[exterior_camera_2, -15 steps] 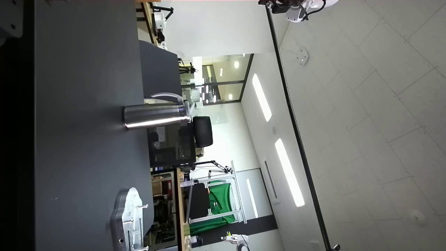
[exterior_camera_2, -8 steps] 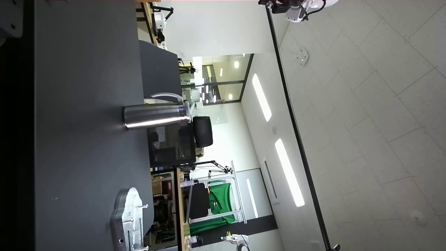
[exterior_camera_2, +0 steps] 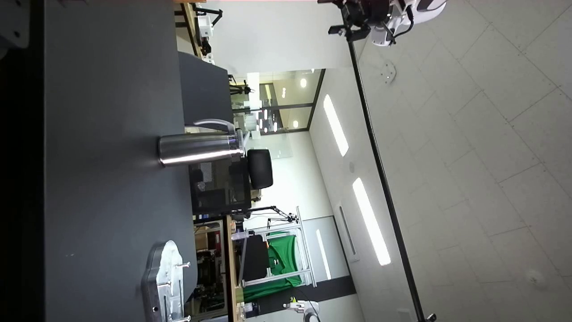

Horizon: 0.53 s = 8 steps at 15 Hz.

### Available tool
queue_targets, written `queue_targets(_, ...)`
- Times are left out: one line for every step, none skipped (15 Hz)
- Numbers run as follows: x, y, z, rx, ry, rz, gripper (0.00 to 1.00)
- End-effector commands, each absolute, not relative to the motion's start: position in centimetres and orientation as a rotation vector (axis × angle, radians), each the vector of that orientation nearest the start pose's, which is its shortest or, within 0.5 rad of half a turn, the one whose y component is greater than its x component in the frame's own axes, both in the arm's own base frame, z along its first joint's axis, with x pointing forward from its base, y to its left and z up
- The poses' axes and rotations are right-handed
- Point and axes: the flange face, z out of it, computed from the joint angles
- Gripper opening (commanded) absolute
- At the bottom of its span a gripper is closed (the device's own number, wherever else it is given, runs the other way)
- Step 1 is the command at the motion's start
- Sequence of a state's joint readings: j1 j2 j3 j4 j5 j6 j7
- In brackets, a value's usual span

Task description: Close the lid on the silver flask

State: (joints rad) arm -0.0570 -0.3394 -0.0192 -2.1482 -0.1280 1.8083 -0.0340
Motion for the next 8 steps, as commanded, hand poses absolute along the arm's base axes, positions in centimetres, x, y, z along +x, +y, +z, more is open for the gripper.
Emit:
queue_targets(48.5, -9.4, 54.5, -3.220, 0.257, -0.206, 1.00)
queue_targets(49.5, -11.1, 54.3, -3.205, 0.324, -0.260, 1.00)
queue_targets(50.7, -12.8, 53.9, -3.191, 0.391, -0.307, 1.00)
queue_targets(51.7, -14.4, 53.5, -3.186, 0.456, -0.363, 1.00)
queue_targets(52.9, -16.0, 53.1, -3.179, 0.523, -0.410, 1.00)
queue_targets(54.1, -17.5, 52.7, -3.171, 0.596, -0.447, 1.00)
queue_targets(55.1, -18.7, 52.3, -3.167, 0.668, -0.482, 1.00)
queue_targets(56.1, -19.9, 52.1, -3.159, 0.737, -0.519, 1.00)
